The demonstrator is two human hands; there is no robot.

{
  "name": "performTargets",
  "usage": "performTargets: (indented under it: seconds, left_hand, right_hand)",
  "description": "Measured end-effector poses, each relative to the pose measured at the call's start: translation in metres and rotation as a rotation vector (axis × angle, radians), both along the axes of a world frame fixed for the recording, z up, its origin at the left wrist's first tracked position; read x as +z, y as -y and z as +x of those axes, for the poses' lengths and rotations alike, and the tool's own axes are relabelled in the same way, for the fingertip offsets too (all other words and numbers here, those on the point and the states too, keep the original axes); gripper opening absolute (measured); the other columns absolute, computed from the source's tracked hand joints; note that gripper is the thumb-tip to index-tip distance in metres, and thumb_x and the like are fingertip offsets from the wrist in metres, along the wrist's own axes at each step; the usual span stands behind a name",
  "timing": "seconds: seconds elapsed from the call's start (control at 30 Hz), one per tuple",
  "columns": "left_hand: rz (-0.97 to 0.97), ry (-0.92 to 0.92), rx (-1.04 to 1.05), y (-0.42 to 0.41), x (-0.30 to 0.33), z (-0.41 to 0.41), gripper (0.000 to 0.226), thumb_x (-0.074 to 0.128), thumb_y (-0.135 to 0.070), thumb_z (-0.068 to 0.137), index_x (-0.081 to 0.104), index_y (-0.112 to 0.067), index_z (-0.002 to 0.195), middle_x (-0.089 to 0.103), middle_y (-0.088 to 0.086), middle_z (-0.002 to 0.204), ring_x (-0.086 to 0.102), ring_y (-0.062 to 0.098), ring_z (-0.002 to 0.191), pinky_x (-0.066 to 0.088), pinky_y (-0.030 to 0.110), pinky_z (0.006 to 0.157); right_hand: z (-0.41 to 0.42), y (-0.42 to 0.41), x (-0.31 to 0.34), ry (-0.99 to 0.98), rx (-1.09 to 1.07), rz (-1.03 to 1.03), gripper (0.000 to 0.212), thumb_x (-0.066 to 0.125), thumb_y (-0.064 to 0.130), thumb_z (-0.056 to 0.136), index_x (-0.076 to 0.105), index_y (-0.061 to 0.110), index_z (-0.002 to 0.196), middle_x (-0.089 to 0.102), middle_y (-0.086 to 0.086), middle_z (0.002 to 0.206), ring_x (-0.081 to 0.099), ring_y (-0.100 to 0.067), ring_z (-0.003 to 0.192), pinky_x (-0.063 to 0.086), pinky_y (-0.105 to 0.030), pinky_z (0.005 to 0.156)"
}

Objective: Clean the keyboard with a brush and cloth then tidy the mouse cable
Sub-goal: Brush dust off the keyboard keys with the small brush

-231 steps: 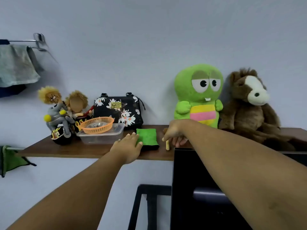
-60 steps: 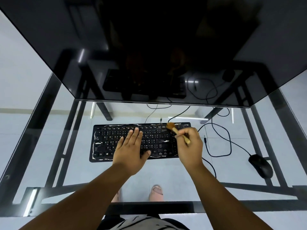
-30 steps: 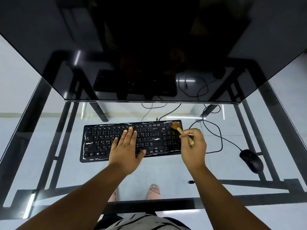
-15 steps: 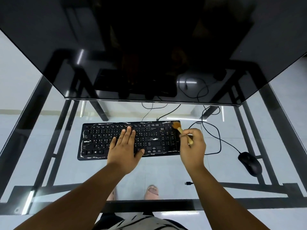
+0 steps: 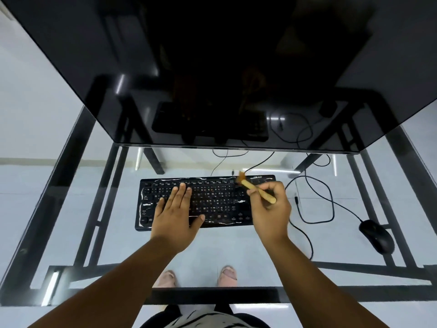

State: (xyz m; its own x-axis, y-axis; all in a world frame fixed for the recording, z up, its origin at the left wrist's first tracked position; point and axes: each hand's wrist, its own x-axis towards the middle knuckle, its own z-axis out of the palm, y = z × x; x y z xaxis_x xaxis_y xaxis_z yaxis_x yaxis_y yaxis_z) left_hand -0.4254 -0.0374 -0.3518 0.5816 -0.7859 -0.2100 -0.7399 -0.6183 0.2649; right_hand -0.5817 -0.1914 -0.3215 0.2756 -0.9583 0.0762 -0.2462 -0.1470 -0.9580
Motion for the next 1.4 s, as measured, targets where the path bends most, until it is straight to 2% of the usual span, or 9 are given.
performTargets:
  seconds: [0.2, 0.37, 0.5, 0.6, 0.7, 0.9, 1.17, 1.3, 1.4]
  left_hand:
    - [-0.004, 0.018, 0.066, -0.044, -0.004, 0.039, 0.092, 0.016, -0.073, 0.081, 0.001, -0.019, 0.155, -0.001, -0.002, 0.163, -0.004, 0.014, 0.149, -0.001, 0.039, 0.120]
    - [0.027, -0.015, 0.118, -0.076, -0.005, 0.065, 0.105, 0.024, -0.083, 0.076, -0.002, -0.017, 0.154, -0.004, 0.000, 0.163, -0.006, 0.015, 0.149, -0.002, 0.042, 0.120]
    - [0.105, -0.088, 0.120, -0.097, -0.008, 0.083, 0.118, 0.030, -0.089, 0.070, -0.010, -0.015, 0.153, -0.013, 0.001, 0.162, -0.012, 0.015, 0.148, -0.002, 0.040, 0.119]
    - [0.165, -0.139, 0.084, -0.109, -0.013, 0.091, 0.120, 0.040, -0.086, 0.070, -0.014, -0.017, 0.153, -0.020, -0.001, 0.160, -0.015, 0.015, 0.147, 0.001, 0.038, 0.119]
    - [0.179, -0.125, 0.042, -0.114, -0.015, 0.093, 0.120, 0.050, -0.080, 0.073, -0.013, -0.018, 0.153, -0.024, -0.002, 0.159, -0.017, 0.014, 0.147, 0.002, 0.037, 0.119]
    - [0.149, -0.122, 0.040, -0.116, -0.019, 0.094, 0.119, 0.053, -0.078, 0.073, -0.012, -0.017, 0.153, -0.025, -0.002, 0.158, -0.017, 0.014, 0.147, 0.002, 0.037, 0.119]
    - [0.167, -0.104, 0.015, -0.119, -0.018, 0.094, 0.116, 0.047, -0.080, 0.076, -0.016, -0.018, 0.152, -0.028, -0.002, 0.157, -0.020, 0.014, 0.146, -0.001, 0.035, 0.118]
    - [0.175, -0.098, 0.004, -0.120, -0.020, 0.094, 0.115, 0.044, -0.080, 0.077, -0.017, -0.017, 0.151, -0.029, -0.001, 0.156, -0.020, 0.016, 0.146, -0.002, 0.036, 0.119]
    - [0.159, -0.103, -0.002, -0.122, -0.023, 0.093, 0.114, 0.043, -0.080, 0.077, -0.016, -0.017, 0.152, -0.029, -0.001, 0.156, -0.021, 0.016, 0.146, -0.001, 0.037, 0.119]
  right_hand:
    - [0.067, -0.053, 0.004, 0.055, 0.122, 0.054, 0.010, 0.065, 0.048, 0.086, 0.064, 0.039, 0.085, 0.067, -0.002, 0.078, 0.066, -0.023, 0.069, 0.053, -0.039, 0.062]
    - [0.107, -0.084, 0.008, 0.129, 0.262, 0.199, 0.012, 0.067, 0.023, 0.091, 0.072, 0.013, 0.096, 0.073, -0.004, 0.081, 0.071, -0.018, 0.063, 0.051, -0.021, 0.058]
    - [0.125, -0.107, 0.001, 0.080, 0.377, 0.237, 0.011, 0.064, 0.013, 0.092, 0.071, 0.015, 0.100, 0.074, -0.004, 0.080, 0.073, -0.018, 0.072, 0.058, -0.036, 0.067]
    - [0.127, -0.116, -0.012, -0.110, 0.436, 0.080, 0.010, 0.065, 0.017, 0.089, 0.072, 0.020, 0.095, 0.068, 0.008, 0.064, 0.060, -0.007, 0.051, 0.044, -0.023, 0.047]
    - [0.123, -0.118, -0.017, -0.219, 0.315, -0.106, 0.009, 0.065, 0.013, 0.086, 0.070, 0.020, 0.088, 0.057, 0.024, 0.060, 0.052, -0.005, 0.045, 0.031, -0.011, 0.045]
    - [0.129, -0.129, -0.016, -0.192, 0.438, -0.113, 0.012, 0.064, 0.017, 0.088, 0.071, 0.019, 0.098, 0.065, 0.009, 0.066, 0.050, -0.006, 0.046, 0.034, -0.016, 0.045]
    - [0.118, -0.129, -0.018, -0.243, 0.331, -0.146, 0.008, 0.063, 0.016, 0.089, 0.068, 0.019, 0.094, 0.063, 0.015, 0.071, 0.050, -0.008, 0.050, 0.036, -0.020, 0.047]
    - [0.108, -0.131, -0.021, -0.334, 0.158, -0.201, 0.013, 0.056, 0.025, 0.087, 0.065, 0.020, 0.094, 0.068, 0.009, 0.085, 0.058, -0.012, 0.068, 0.040, -0.023, 0.059]
    - [0.107, -0.141, -0.015, -0.212, 0.254, -0.080, 0.005, 0.060, 0.019, 0.088, 0.064, 0.020, 0.089, 0.061, 0.016, 0.066, 0.049, -0.007, 0.051, 0.036, -0.021, 0.048]
